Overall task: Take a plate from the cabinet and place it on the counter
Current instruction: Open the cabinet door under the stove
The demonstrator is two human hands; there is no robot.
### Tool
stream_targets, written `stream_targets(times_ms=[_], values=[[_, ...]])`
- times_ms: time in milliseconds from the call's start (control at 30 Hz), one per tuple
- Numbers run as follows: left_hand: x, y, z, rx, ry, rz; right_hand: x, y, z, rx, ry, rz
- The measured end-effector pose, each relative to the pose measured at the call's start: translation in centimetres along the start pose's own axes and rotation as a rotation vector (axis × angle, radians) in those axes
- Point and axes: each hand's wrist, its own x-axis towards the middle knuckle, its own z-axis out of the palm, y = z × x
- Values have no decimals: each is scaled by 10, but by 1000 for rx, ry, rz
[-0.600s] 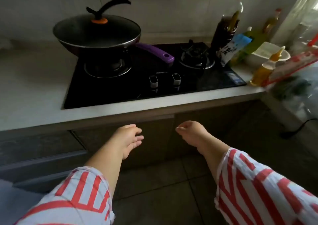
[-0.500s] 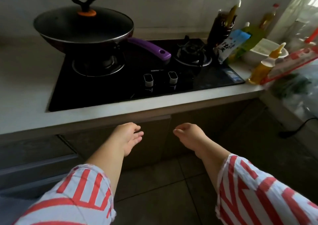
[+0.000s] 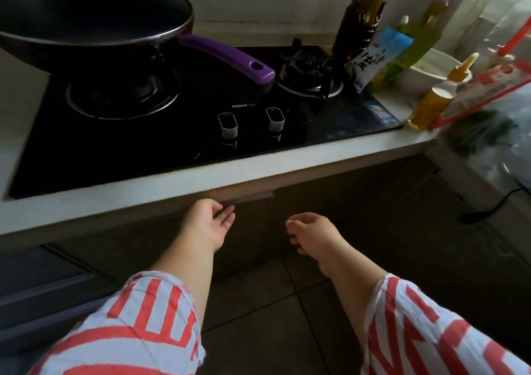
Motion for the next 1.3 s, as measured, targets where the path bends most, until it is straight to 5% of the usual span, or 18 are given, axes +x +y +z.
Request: stream_targets(times_ms=[467,933,1200,1300], values=[[-33,-27,-37,143,-57,-44,-11,8,4,-294,46,-227],[-113,-59,-124,521,125,26,-90,18,71,-737,-726,-350],[-156,-33,-197,972,223,48,-145,15,143,-656,-859,-328],[-169,-21,-228,953,207,15,-170,14,176,-613,-875,-305]])
